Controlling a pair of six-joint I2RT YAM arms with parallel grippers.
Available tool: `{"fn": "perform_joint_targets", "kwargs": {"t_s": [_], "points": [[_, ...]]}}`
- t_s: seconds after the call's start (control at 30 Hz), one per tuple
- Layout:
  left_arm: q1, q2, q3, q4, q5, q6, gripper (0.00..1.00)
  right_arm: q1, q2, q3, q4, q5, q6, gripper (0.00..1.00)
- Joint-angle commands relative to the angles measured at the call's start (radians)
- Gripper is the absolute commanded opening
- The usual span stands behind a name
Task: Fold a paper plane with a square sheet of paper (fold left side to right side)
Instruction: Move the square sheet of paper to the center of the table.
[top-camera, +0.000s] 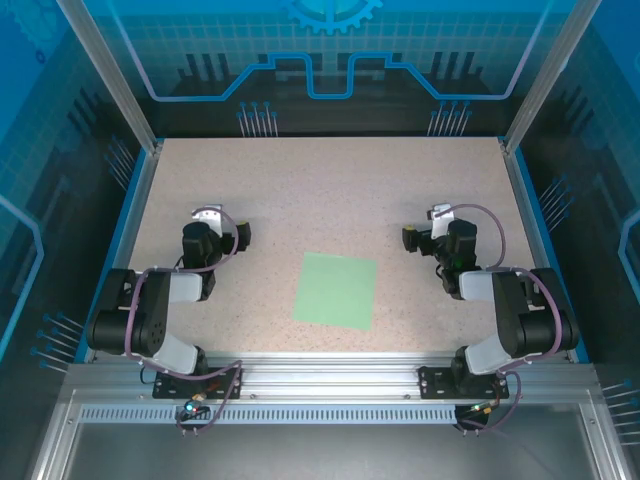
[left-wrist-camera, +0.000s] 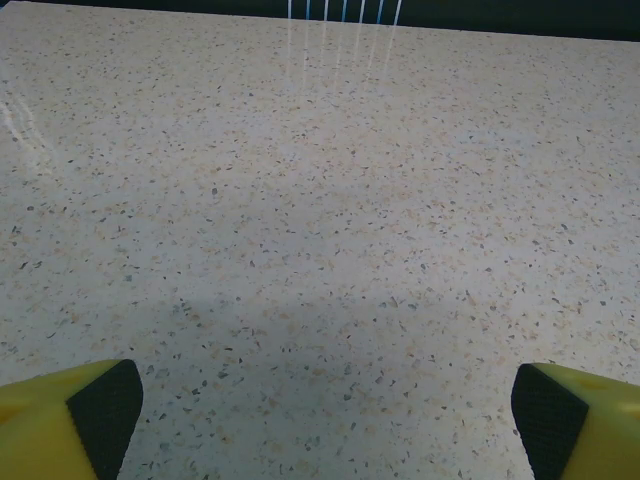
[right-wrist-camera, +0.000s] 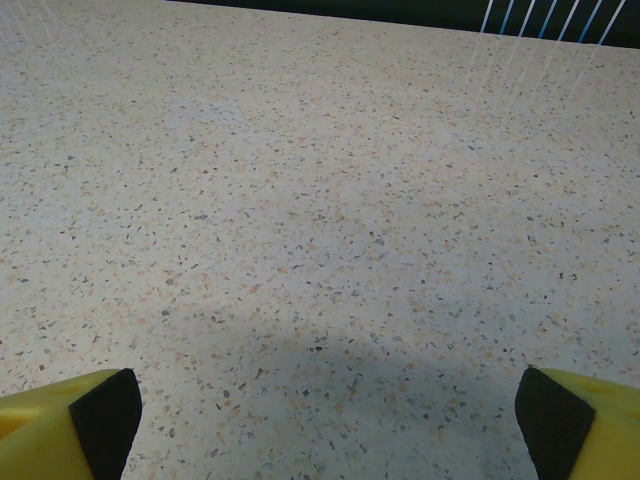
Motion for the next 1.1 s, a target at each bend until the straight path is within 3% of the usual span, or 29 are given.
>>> {"fn": "perform_joint_targets", "kwargs": {"t_s": [0.0,0.73,0.93,1.07], "points": [[-0.003,0.004,0.017,-0.005,0.021,-0.005,0.99,-0.016,-0.002,0.019,0.012,-0.018,-0.011,1.00],[0.000,-0.001,0.019,-0.015,0.022,-0.009,0.99,-0.017,-0.002,0.017,0.013,-0.018,-0.009,1.00],[-0.009,-0.207,0.133,-0.348,-0.072,-0.043,0.99,-0.049,-0.212,0.102,-0.289,0.035,0.043,1.00],[-0.023,-0.373,0.218,-0.594,-0.062,-0.153,0.99,-0.050,-0.426,0.159,-0.577,0.087,0.121,1.00]]}}
